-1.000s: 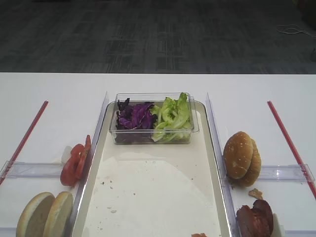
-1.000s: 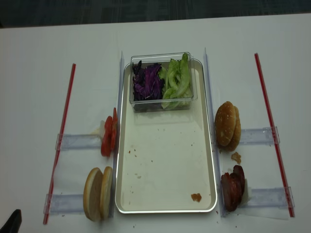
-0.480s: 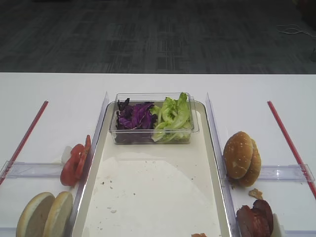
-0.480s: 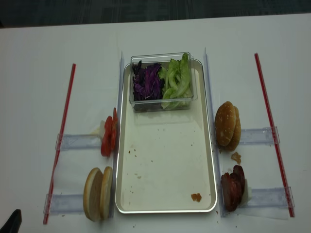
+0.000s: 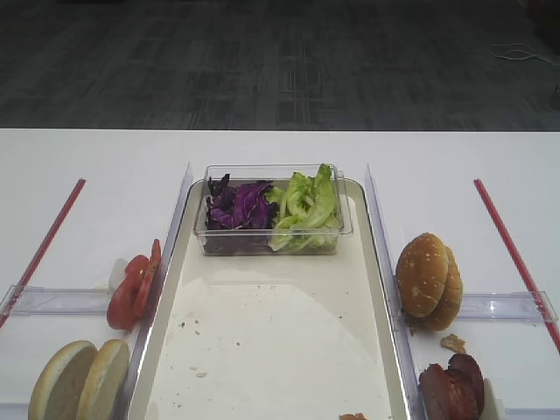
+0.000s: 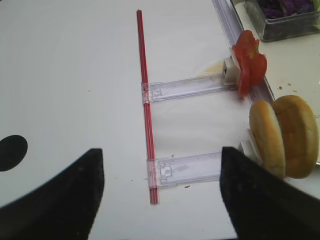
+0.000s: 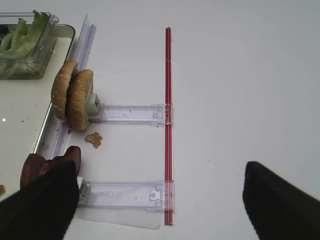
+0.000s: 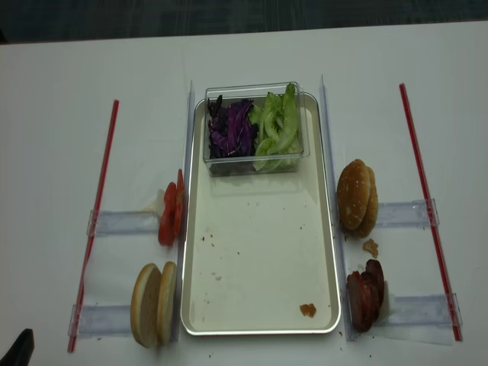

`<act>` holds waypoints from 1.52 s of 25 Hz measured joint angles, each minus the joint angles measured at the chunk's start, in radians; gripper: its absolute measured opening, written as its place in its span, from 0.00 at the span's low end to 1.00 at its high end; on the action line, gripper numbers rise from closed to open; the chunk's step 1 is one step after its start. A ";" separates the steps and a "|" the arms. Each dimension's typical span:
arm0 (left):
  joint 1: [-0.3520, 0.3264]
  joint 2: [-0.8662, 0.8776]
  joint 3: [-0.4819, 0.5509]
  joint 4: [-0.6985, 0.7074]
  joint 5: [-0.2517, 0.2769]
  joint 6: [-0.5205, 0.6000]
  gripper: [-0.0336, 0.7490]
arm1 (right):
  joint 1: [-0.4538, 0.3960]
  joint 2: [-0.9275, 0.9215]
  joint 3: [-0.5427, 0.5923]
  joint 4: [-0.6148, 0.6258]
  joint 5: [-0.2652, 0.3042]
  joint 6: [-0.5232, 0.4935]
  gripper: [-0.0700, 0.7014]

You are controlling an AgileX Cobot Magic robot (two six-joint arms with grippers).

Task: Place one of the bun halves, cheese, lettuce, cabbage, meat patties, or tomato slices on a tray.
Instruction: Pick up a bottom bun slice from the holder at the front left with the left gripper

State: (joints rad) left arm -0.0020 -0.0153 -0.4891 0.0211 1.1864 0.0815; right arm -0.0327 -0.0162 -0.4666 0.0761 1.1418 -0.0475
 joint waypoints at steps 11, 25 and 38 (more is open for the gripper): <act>0.000 0.000 0.000 0.000 0.000 0.000 0.64 | 0.000 0.000 0.000 0.000 0.000 0.000 0.99; 0.000 0.000 0.000 0.000 0.000 0.000 0.64 | 0.000 0.000 0.000 0.000 0.000 0.000 0.99; 0.000 0.000 0.000 0.000 0.000 -0.011 0.64 | 0.000 0.000 0.000 0.000 0.000 0.000 0.99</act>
State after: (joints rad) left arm -0.0020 -0.0153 -0.4891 0.0211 1.1864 0.0708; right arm -0.0327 -0.0162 -0.4666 0.0761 1.1418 -0.0475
